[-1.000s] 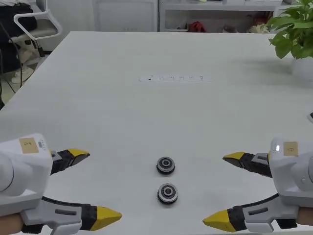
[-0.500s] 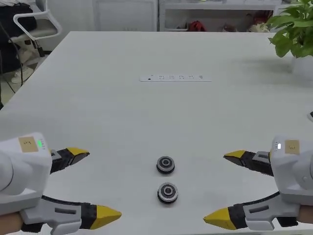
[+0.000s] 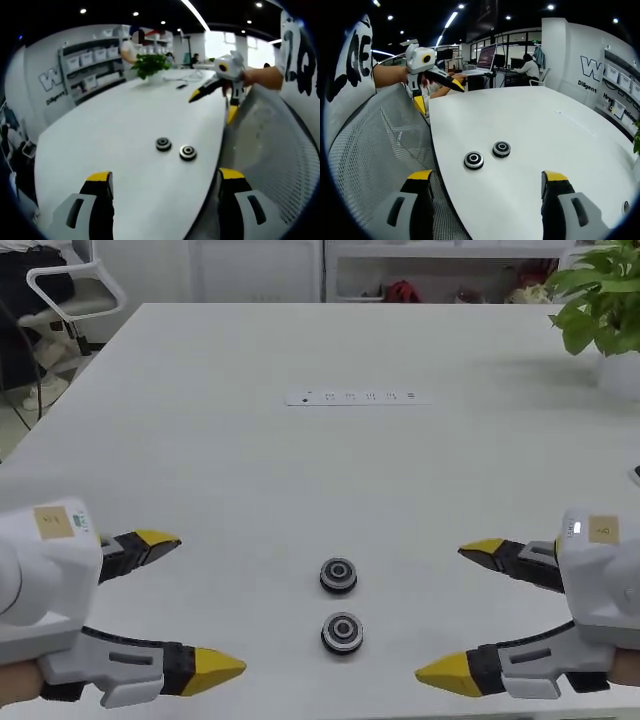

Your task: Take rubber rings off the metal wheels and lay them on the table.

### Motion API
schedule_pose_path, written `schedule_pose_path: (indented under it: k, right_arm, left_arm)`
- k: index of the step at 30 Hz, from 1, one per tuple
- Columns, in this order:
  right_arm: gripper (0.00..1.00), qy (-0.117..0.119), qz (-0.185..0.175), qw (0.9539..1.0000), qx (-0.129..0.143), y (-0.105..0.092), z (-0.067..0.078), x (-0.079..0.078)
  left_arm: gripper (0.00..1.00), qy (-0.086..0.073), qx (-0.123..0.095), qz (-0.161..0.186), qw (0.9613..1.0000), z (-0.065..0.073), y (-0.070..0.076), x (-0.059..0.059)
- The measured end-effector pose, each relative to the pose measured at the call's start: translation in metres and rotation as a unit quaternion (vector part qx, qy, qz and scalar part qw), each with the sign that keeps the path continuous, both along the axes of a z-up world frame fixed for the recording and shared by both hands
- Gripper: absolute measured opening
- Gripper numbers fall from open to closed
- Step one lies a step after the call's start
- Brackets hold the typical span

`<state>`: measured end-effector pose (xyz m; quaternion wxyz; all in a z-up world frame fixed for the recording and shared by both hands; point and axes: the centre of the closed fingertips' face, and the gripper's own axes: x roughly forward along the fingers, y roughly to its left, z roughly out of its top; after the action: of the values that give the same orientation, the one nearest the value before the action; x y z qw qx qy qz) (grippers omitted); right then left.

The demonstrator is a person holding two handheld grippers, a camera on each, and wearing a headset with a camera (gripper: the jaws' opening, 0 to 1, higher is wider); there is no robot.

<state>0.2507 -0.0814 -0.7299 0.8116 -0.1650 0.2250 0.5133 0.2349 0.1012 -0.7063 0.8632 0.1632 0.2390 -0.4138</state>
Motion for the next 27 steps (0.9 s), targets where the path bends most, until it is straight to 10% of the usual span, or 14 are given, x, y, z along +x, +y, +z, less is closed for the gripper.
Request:
schedule_pose_path:
  k: [27]
  right_arm:
    - [0.80, 0.004, 0.001, 0.9996, 0.029, 0.010, 0.005, 0.018]
  left_arm:
    - [0.82, -0.004, -0.003, -0.022, 0.9997, 0.003, -0.010, 0.025]
